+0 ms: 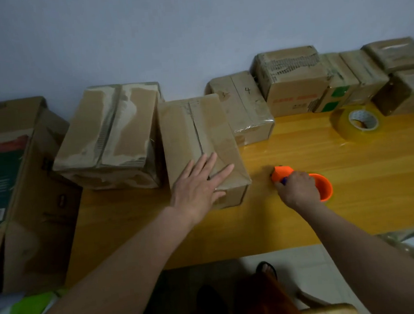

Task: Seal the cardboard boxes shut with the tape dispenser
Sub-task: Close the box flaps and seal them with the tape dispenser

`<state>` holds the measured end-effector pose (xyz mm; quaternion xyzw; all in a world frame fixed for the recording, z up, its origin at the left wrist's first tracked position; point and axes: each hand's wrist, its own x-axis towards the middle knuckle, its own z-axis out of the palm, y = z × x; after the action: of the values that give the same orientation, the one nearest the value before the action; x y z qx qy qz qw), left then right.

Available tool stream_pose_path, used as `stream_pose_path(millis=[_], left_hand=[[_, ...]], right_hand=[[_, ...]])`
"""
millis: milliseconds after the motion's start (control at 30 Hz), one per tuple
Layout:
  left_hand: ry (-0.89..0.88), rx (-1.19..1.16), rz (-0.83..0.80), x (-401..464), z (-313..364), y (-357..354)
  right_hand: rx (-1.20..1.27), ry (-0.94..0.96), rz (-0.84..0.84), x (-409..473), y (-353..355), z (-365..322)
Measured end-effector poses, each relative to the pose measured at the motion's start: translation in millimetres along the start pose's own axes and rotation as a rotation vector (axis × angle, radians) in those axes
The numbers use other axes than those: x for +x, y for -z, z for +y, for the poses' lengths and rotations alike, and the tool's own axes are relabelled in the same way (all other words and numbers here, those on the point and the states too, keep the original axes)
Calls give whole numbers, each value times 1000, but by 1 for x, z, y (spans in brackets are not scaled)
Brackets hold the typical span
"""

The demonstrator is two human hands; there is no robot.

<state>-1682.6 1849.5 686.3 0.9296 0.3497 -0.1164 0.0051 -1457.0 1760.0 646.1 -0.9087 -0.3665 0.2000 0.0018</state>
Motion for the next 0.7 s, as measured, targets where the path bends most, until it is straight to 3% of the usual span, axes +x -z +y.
stream_pose_path(millis=[233,400,467,600,700], left_hand=[[-62,53,79,0,-5,-8],[-50,-76,162,-5,-5,-5],[21,-229,155,-5,-4,0],[243,-821,86,1,-3,26],[290,-1075,206,11,-6,56]], right_hand=[[-34,-156,-58,15,-37,33],[243,-89,-64,12,-33,40],[339,30,-55,7,-21,40],[482,303,-73,-12,20,42],[489,463,-199,-30,60,40]])
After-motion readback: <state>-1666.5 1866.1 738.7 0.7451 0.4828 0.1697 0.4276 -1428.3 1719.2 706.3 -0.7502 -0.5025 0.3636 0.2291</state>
